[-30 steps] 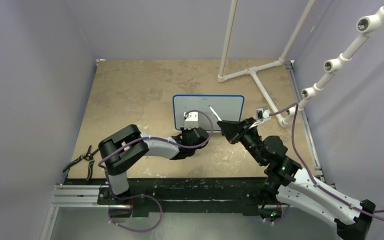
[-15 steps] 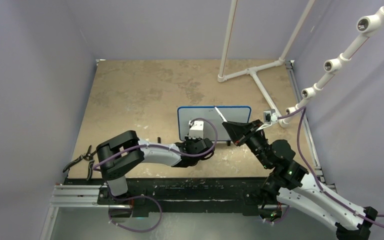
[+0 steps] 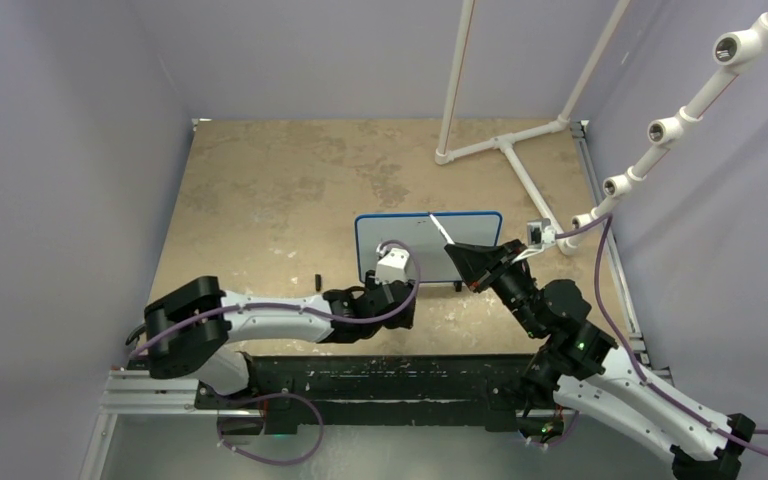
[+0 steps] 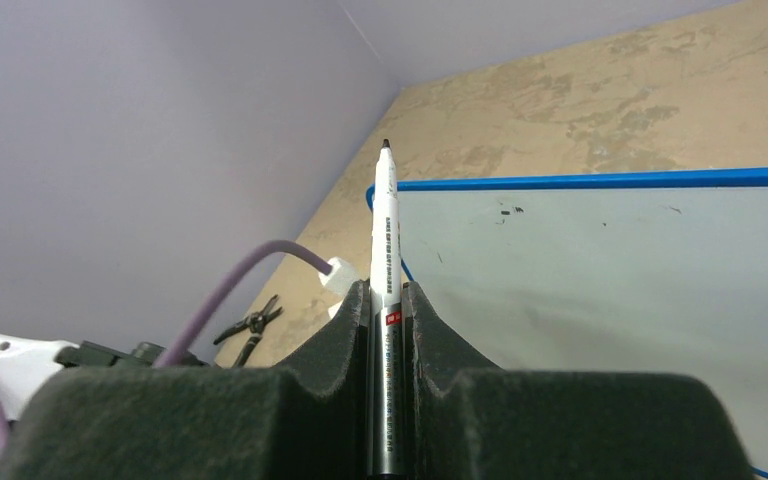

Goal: Write a sentence on the whiteboard
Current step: Move the whiteboard stand to the center of the board, then write a sentence on the whiteboard.

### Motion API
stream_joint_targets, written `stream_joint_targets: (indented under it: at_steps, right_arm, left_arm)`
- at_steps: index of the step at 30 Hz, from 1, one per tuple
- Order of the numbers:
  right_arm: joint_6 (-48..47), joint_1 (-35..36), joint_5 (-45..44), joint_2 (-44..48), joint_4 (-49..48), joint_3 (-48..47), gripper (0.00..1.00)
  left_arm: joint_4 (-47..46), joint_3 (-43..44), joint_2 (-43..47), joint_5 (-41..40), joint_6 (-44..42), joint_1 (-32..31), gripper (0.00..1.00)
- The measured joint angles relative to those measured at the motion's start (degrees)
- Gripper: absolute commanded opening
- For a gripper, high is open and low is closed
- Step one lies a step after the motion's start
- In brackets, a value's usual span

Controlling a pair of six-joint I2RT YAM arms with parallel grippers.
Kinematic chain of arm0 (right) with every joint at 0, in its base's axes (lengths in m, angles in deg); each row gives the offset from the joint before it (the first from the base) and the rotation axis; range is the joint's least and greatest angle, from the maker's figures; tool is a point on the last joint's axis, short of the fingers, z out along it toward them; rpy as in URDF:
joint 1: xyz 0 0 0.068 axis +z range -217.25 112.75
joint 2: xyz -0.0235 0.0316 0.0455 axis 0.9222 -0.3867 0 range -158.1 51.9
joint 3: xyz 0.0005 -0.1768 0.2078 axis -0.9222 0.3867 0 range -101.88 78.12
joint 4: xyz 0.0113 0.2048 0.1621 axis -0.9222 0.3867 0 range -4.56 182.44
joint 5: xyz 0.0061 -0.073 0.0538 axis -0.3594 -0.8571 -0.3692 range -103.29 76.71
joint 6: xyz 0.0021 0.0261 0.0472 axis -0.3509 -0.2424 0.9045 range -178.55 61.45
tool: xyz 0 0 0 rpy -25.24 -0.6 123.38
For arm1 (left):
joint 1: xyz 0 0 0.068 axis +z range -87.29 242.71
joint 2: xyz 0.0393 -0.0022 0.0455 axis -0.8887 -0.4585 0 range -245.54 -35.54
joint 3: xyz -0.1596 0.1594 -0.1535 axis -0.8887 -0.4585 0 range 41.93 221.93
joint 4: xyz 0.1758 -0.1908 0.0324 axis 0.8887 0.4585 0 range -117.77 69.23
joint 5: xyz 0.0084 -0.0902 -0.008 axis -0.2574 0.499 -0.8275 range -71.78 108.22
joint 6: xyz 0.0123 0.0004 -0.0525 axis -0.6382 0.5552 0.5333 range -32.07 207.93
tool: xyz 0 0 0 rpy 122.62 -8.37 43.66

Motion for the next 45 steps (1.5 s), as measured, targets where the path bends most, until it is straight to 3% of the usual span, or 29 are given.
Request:
stream_joint_targets:
  at_steps: [8, 12, 21, 25, 32, 40, 45]
  right_arm:
    - [-0.39, 0.0, 0.57, 0.0, 0.0, -0.02, 0.0]
    - [-0.52, 0.0, 0.9, 0.0, 0.09, -0.02, 0.0]
    - [-1.09, 0.0, 1.16, 0.04, 1.92, -0.02, 0.0]
    - [-1.64, 0.0, 2.32, -0.07, 1.77, -0.02, 0.0]
    - [-2.95, 0.0, 6.12, -3.13, -1.51, -0.02, 0.0]
    - [-4.07, 0.0, 10.95, -7.48, -6.21, -0.02, 0.0]
    - [-4.17, 0.0, 12.55, -10.8, -8.74, -0.02, 0.0]
  left_arm:
    - [5.6, -0.13, 11.43, 9.25, -8.87, 2.62, 0.61]
    - [8.7, 1.7, 16.5, 18.49, -14.21, 10.78, 0.63]
    - [14.08, 16.33, 18.62, 34.86, -28.37, 28.39, 0.64]
    - [13.86, 16.2, 18.47, 40.15, -30.88, 37.13, 0.66]
    - [10.21, 12.46, 17.55, 52.96, -35.32, 46.49, 0.66]
    - [9.86, 12.48, 15.5, 64.46, -41.18, 49.33, 0.64]
    - [10.16, 12.5, 11.56, 69.35, -43.74, 49.35, 0.48]
